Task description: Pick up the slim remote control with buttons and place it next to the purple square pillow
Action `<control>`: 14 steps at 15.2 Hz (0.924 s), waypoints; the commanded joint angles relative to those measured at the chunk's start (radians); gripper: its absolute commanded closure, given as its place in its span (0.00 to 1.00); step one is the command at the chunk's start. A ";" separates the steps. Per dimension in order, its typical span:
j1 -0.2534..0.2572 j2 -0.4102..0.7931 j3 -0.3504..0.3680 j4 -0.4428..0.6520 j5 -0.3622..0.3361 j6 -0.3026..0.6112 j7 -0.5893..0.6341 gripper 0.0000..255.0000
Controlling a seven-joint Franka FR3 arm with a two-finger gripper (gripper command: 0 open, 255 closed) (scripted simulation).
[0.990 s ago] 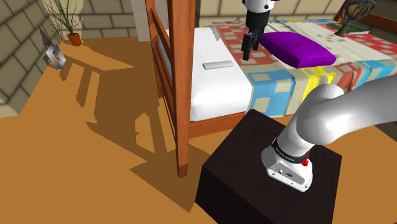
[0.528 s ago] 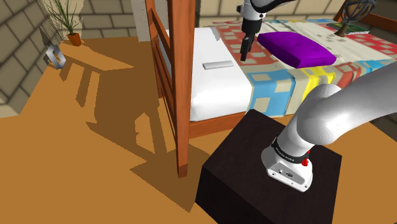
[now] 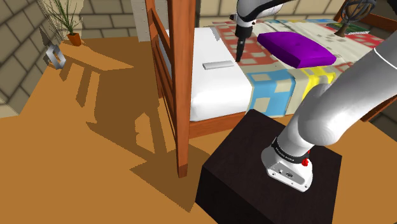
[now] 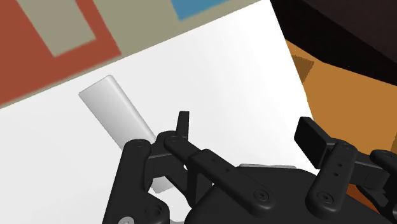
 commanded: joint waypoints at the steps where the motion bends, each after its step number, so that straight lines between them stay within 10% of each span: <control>1: 0.015 0.085 -0.037 0.044 0.047 0.045 -0.102 0.00; 7: 0.006 0.365 -0.083 0.214 0.262 0.128 -0.422 0.00; 14: -0.117 0.672 0.004 0.486 0.475 0.122 -0.720 0.00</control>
